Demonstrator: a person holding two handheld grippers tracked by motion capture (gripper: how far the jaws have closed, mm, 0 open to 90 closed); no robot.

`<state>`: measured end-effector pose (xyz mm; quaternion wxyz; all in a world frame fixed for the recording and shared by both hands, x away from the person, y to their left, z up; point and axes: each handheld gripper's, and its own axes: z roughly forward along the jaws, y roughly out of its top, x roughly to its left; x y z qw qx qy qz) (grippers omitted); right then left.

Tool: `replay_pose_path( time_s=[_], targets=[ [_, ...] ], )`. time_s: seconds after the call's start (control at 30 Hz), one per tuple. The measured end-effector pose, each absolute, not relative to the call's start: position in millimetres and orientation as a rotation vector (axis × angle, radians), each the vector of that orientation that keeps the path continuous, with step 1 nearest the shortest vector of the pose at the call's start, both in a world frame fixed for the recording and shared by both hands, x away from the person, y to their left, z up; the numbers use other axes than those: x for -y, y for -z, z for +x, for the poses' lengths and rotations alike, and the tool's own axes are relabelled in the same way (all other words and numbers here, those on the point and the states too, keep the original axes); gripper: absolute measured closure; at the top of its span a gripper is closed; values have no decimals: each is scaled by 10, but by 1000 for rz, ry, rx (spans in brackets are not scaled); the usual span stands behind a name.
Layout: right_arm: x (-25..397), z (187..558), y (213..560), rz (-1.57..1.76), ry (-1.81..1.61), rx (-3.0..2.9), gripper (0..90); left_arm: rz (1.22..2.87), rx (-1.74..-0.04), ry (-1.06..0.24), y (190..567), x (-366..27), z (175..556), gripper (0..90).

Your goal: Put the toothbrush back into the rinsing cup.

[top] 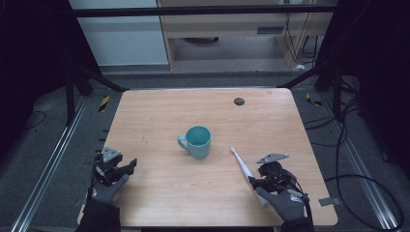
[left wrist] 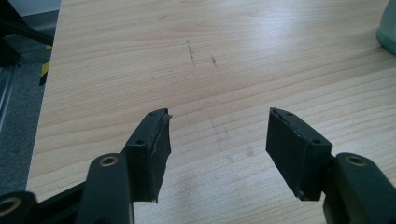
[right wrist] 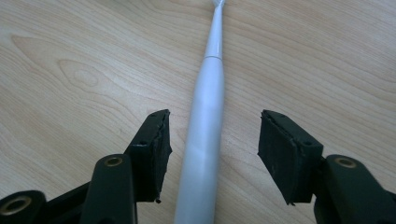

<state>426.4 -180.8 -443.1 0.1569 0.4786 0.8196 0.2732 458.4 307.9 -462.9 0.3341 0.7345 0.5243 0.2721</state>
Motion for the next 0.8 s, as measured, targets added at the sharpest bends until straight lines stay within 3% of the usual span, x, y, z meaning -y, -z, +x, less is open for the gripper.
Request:
replay_pose_path(
  time_s=[0.8],
  targets=[
    [1639, 4497, 4560, 1461, -531, -2500, 496, 1933, -1368, -696, 4647, -3077, 4600, 389]
  ],
)
